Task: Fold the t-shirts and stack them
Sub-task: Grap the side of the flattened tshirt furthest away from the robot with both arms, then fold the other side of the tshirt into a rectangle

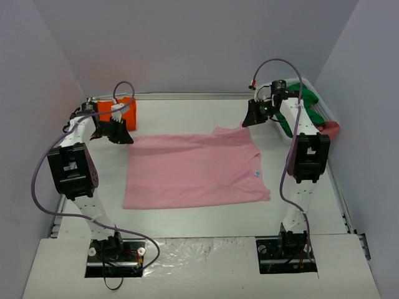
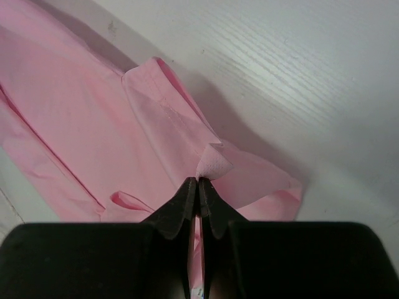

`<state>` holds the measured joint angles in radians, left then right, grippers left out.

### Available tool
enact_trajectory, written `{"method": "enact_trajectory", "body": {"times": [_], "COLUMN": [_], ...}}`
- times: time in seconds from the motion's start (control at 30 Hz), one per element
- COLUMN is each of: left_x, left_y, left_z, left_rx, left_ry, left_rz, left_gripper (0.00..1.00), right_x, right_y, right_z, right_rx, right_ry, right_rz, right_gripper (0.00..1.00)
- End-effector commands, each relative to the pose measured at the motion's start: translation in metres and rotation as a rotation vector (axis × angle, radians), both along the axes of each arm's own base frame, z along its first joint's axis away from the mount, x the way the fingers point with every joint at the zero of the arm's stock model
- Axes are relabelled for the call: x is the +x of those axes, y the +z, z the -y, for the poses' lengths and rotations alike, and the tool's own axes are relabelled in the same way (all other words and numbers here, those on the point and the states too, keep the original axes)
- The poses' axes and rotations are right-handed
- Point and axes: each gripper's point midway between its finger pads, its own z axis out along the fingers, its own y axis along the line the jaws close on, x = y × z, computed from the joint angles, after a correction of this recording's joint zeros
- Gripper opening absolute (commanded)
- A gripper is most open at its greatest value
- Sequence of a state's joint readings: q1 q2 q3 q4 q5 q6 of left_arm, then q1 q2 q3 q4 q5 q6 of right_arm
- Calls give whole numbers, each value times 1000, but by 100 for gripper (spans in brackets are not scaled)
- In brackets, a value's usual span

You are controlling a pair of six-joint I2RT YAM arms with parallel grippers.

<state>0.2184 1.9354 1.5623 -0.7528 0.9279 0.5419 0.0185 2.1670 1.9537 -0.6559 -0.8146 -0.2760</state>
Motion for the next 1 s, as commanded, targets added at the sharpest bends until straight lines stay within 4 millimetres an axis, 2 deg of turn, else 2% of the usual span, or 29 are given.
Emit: {"method": "enact_trajectory", "body": {"times": [0.0,0.33,0.43,0.73,0.97], "left_x": [-10,-25,-35,-61,-70], "left_y": [30,29,29,24,16], "left_z": [2,5,7,8,0], "left_rx": [-35,-108,-131,-64,47], "left_ry": [-46,-117,-156,-304,-360], "left_rz": [90,123,128,176,222], "left_gripper": [2,2,2,2,2], "right_x": [-28,-55,-63,-73,-84], "right_y": [17,9,5,0,-7], "right_z": [0,3,3,4,-2], "right_rx": [8,-20,-23,-40,-58], "right_ry": [48,87,98,110,158], "right_rz": [-29,-70,-91,-104,-117], "right_gripper": [0,0,0,0,0]}}
